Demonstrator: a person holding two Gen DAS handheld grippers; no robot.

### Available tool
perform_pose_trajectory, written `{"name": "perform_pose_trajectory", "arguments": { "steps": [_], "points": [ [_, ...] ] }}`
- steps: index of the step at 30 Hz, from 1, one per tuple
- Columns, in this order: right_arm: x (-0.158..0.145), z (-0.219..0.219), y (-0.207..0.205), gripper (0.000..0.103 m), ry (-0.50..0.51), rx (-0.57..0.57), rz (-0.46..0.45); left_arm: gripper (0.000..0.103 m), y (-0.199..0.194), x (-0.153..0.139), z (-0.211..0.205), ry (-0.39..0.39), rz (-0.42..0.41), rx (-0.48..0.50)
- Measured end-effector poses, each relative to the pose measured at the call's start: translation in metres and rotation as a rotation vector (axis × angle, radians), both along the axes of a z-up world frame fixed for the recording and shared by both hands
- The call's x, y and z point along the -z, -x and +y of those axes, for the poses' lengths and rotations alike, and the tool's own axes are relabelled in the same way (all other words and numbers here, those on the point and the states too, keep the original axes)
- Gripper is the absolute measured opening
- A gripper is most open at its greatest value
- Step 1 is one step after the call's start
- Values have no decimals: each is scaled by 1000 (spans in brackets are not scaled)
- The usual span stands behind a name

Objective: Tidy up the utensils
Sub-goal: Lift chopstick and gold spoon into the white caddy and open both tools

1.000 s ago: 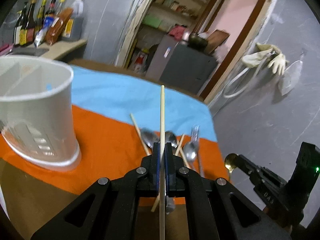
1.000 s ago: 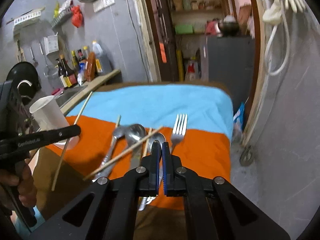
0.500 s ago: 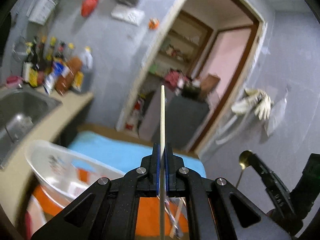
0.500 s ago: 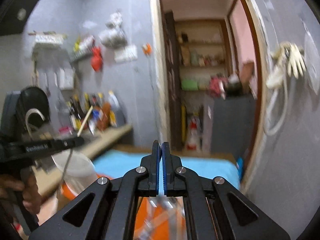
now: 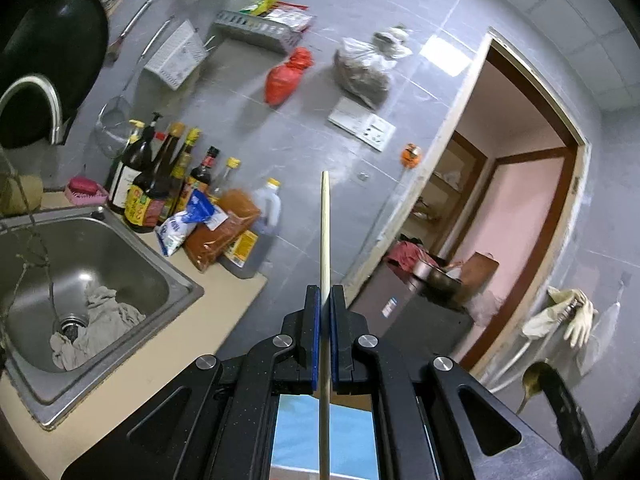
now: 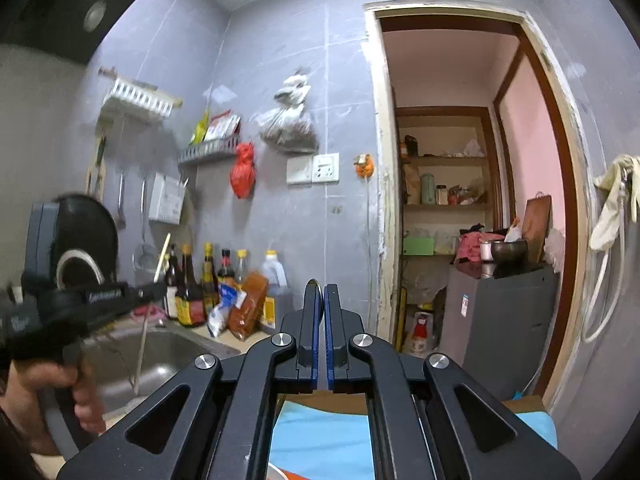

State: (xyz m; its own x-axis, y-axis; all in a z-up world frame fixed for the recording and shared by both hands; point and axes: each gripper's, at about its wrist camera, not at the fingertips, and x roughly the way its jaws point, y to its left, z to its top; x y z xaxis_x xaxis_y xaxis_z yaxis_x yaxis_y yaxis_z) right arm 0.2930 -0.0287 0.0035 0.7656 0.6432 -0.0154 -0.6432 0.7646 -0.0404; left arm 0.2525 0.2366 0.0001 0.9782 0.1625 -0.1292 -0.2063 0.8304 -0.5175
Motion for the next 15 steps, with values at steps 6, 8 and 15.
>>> {"name": "perform_pose_trajectory", "arguments": {
  "steps": [6, 8, 15],
  "points": [
    [38, 11, 7, 1, 88, -1, 1, 2, 11, 26, -10, -31, 1, -15],
    [47, 11, 7, 1, 103, -3, 10, 2, 11, 34, -14, -32, 10, -22],
    [67, 7, 7, 3, 134, -28, 98, 2, 14, 49, -36, -116, 66, 12]
  ]
}}
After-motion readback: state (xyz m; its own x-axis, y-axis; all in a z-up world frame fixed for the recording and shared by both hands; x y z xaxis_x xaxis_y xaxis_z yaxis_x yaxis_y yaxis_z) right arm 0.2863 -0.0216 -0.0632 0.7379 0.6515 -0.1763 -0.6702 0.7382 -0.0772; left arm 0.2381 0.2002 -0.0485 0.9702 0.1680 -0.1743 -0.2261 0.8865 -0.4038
